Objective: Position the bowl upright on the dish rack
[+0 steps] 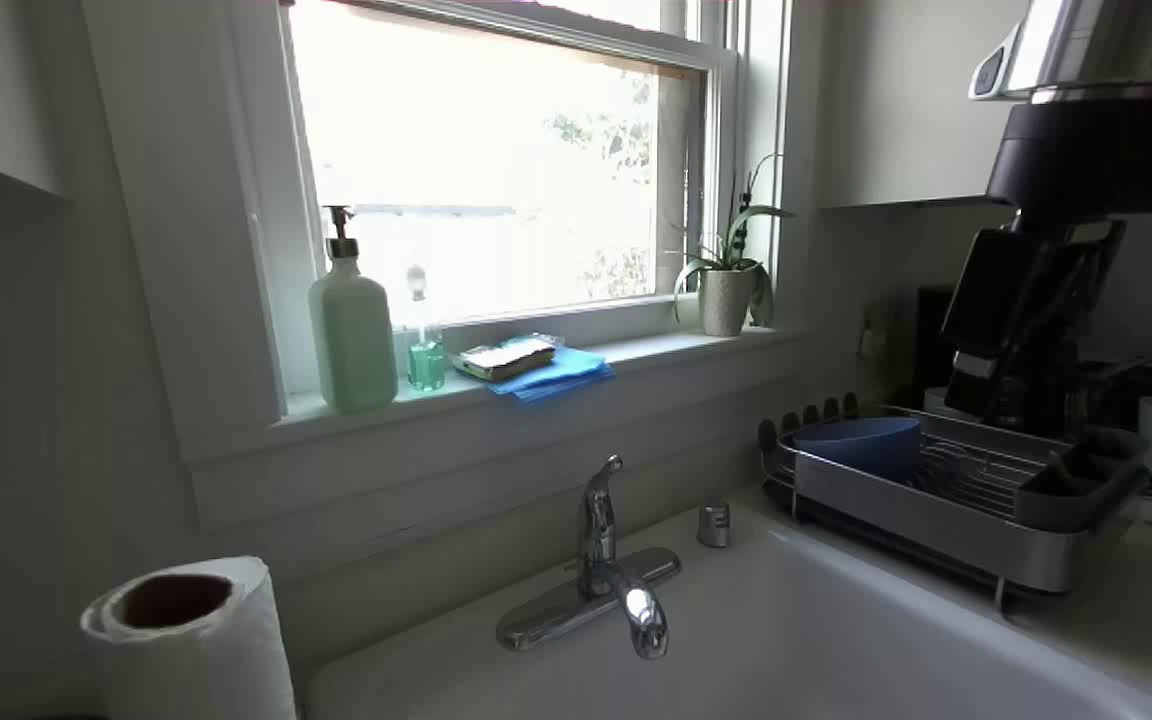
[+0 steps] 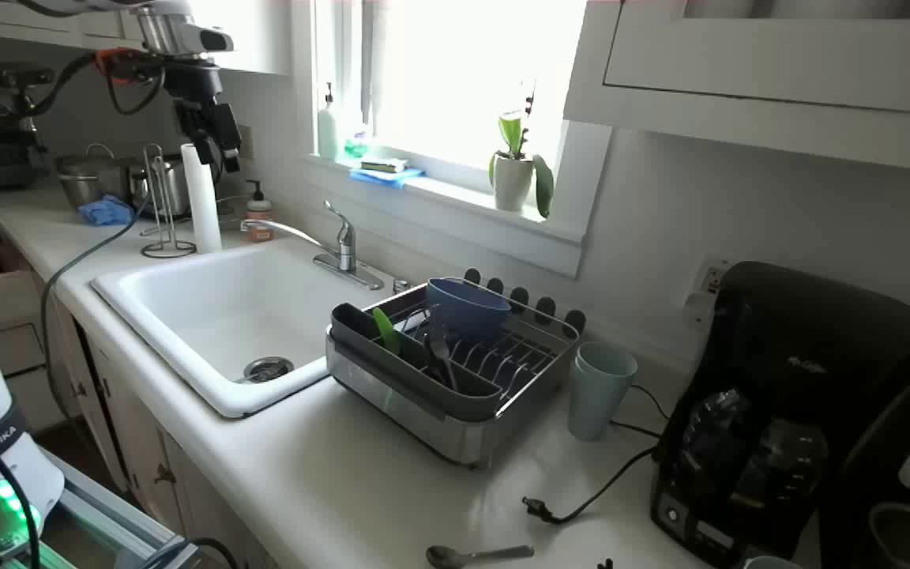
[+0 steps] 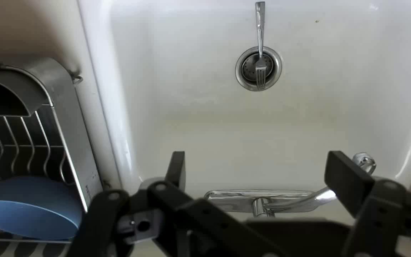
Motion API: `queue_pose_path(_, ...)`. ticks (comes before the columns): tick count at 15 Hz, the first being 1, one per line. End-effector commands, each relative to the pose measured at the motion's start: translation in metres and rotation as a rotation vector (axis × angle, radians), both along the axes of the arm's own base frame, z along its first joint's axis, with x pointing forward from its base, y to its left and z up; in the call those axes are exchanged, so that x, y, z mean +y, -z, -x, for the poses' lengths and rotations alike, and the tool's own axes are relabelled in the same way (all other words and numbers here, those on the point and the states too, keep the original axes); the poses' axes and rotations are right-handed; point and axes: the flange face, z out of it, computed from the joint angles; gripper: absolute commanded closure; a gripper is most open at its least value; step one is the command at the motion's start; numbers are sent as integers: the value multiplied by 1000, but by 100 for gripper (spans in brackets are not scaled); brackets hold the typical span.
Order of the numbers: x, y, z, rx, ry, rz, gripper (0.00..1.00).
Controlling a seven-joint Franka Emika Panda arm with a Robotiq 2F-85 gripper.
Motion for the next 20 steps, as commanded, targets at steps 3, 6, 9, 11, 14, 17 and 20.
queue_pose_path(3, 0, -1, 0, 0, 0, 0, 0)
queue_pose_path(6, 0, -1, 0, 0, 0, 0, 0)
queue_pose_path(9, -31, 13, -28, 60, 155, -27, 0)
queue_pose_path(11, -61, 19, -45, 72, 240, -40, 0)
queue_pose_path(14, -118, 32, -73, 75, 378, -85, 0)
queue_pose_path(17, -158, 42, -95, 49, 501, -121, 0)
queue_pose_path(20, -160, 46, -86, 62, 469, -118, 0)
